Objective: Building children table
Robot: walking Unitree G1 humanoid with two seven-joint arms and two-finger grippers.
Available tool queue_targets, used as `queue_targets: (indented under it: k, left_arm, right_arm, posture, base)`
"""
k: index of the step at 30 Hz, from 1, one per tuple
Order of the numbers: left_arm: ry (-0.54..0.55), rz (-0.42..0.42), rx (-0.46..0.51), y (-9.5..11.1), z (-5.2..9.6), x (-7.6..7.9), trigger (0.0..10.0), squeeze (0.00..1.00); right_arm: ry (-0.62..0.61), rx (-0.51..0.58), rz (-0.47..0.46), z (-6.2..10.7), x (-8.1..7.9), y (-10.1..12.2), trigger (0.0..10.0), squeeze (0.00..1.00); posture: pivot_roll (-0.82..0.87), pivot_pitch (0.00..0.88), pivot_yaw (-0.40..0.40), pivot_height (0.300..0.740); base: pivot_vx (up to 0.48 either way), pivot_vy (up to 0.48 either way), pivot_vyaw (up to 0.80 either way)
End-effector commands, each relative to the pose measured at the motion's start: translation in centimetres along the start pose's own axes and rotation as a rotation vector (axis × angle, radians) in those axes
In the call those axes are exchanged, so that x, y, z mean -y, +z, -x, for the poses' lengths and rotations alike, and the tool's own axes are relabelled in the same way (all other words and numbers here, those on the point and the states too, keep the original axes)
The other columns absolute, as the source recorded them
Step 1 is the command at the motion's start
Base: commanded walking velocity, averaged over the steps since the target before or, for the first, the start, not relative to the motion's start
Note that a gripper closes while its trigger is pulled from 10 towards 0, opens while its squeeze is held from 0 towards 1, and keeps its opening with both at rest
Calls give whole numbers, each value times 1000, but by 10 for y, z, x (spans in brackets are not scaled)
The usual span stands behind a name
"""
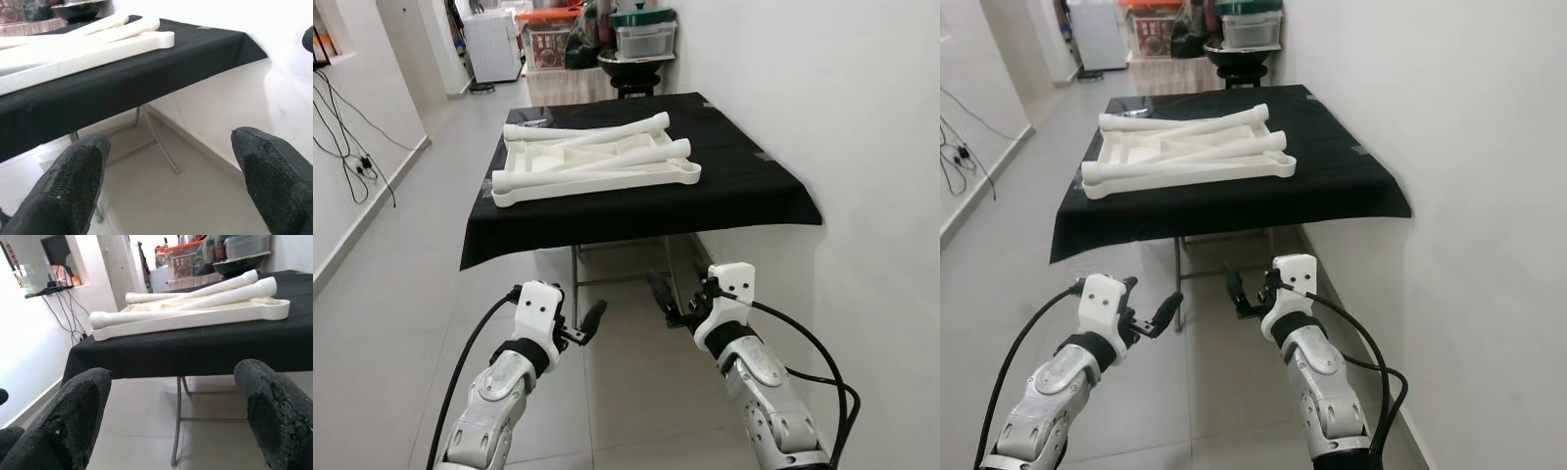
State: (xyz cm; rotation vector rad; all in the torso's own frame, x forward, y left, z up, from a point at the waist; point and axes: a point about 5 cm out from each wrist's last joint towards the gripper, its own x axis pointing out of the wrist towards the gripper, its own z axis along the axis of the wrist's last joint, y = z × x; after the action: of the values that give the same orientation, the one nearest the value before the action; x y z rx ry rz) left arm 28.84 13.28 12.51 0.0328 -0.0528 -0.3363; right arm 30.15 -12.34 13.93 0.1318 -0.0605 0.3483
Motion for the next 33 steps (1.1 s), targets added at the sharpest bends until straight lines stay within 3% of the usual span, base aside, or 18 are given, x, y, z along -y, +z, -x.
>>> queue_targets:
  k: [1,10,14,33]
  left_arm:
    - [3,10,-19,-3,-1,-1,10000,0]
    - [-1,10,-20,-2,-2,-1,10000,0]
    - [-1,11,-19,-2,-2,-2,10000,0]
    - [-14,14,-9,2,-3,-2,10000,0]
  right_arm:
    - [17,-12,-3,-3,-2,-1,10000,0]
    - [66,-20,-2,-7,-6,-2,10000,0]
    - [98,-13,17,-8,-10,0,10000,0]
    - [78,-22,-39,-12,-5,0,10000,0]
  posture:
    - [-57,0,34,740]
    - [-52,0,43,740]
    - [-50,0,43,740]
    - [-49,0,36,740]
  base:
    - [274,0,0]
    - [267,0,0]
    - [262,0,800]
    - [259,0,42]
